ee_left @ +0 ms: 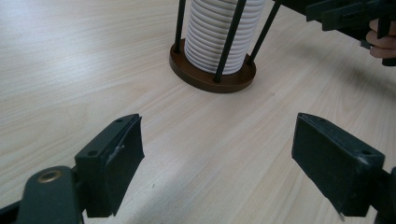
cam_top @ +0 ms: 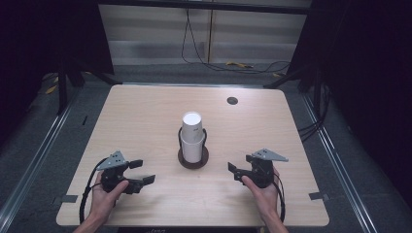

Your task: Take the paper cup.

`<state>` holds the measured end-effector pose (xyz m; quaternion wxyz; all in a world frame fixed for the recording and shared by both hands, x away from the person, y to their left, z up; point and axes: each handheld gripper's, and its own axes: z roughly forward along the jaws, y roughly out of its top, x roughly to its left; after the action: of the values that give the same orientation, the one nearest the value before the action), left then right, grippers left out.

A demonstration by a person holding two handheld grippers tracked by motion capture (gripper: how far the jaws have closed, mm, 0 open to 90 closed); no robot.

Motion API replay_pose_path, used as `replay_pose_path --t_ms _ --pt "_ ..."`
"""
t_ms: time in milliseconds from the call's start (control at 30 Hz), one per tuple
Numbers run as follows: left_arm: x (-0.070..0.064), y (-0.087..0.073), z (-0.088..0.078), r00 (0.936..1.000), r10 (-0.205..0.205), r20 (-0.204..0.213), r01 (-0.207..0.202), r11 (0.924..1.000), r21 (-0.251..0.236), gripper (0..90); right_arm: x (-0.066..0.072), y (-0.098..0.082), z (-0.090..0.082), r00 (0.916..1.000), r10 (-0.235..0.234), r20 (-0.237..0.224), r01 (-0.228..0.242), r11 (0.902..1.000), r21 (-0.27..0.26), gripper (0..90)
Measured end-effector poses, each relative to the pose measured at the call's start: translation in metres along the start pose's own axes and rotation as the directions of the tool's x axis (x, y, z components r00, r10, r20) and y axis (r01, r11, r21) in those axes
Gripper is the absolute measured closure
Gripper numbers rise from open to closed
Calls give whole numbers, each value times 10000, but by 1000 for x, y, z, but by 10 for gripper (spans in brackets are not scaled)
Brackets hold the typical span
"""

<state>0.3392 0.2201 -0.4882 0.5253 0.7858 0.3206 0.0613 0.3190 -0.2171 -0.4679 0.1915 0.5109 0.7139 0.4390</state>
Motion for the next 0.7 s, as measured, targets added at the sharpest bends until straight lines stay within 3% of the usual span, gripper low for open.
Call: replay_pose_path --t_ms 300,700 --pt "-1 1 3 9999 39 96 -39 10000 -13 164 1 1 -1 9993 -105 -364 105 9999 -13 188" --pt "-4 0 0 9996 196 178 -197 9998 79 164 15 9 2 9930 -887 -783 893 9960 38 189"
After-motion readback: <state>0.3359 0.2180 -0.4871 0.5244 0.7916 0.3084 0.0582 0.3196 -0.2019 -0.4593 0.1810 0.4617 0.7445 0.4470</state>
